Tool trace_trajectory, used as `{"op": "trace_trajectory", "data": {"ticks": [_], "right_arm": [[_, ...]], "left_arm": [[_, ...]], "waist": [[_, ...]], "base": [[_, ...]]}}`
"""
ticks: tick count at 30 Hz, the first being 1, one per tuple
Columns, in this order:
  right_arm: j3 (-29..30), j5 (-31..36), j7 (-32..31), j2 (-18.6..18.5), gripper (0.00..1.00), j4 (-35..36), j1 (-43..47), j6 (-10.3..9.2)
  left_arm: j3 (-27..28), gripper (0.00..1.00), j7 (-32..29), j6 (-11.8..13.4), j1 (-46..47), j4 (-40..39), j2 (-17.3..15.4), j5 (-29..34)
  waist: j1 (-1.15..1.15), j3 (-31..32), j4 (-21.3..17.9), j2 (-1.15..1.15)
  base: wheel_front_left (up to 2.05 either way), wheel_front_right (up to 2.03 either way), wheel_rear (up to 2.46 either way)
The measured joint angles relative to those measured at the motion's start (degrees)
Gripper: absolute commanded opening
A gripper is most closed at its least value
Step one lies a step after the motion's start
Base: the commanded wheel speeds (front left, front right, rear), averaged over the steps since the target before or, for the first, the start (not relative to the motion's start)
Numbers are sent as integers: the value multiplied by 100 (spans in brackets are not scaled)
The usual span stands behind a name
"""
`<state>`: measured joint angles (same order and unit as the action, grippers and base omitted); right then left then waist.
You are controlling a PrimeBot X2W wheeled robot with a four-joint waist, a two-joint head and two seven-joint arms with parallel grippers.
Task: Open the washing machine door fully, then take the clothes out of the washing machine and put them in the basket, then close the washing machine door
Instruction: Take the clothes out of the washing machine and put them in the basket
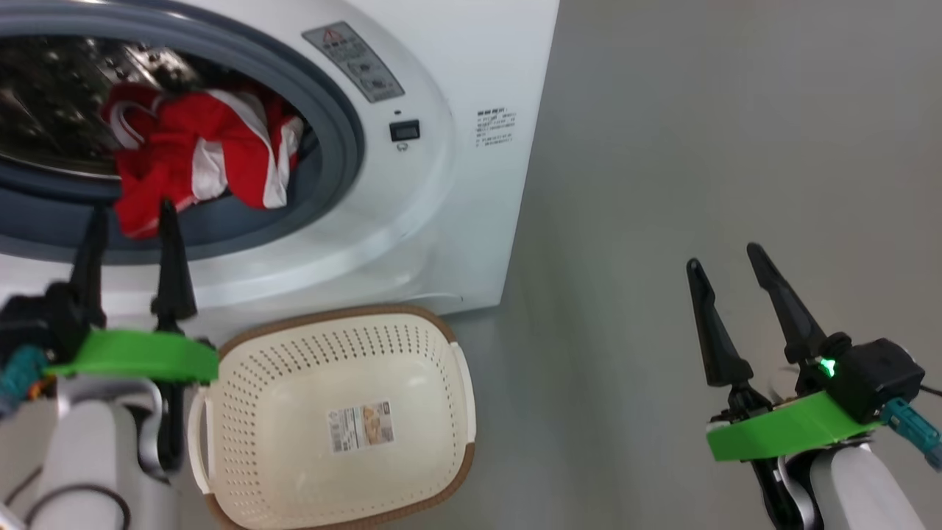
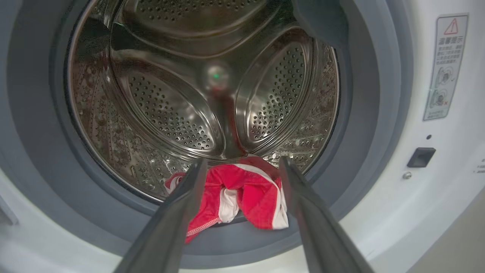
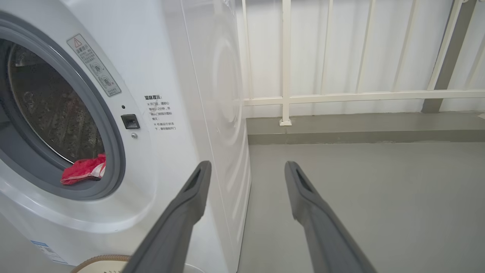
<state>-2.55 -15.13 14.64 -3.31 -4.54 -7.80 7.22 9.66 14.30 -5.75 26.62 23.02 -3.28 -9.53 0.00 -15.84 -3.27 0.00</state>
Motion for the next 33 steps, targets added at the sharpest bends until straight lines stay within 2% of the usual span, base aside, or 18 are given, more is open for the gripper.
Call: {"op": "trace_trajectory", "data": {"ticks": [12,21,27,33], "right_arm": [[-57,0,0,7,100,74,-328,0],[-225,0,0,12,100,27,-451,0],[-410,-5,0,26,100,-63,-451,0],[-535,-179,0,25,100,-105,-450,0]], "left_arm": [[165,100,2,23,1529,1029,-197,56],[145,100,-81,175,2735,2621,-645,202],[-9,100,-476,435,3194,3363,-961,414],[-198,100,-1238,535,3467,4011,-1196,604]], "waist": [[0,-877,-89,0],[0,-1319,-259,0],[0,-1375,-412,0],[0,-1373,-548,0]], "base": [[0,0,0],[0,0,0],[0,0,0],[0,0,0]]}}
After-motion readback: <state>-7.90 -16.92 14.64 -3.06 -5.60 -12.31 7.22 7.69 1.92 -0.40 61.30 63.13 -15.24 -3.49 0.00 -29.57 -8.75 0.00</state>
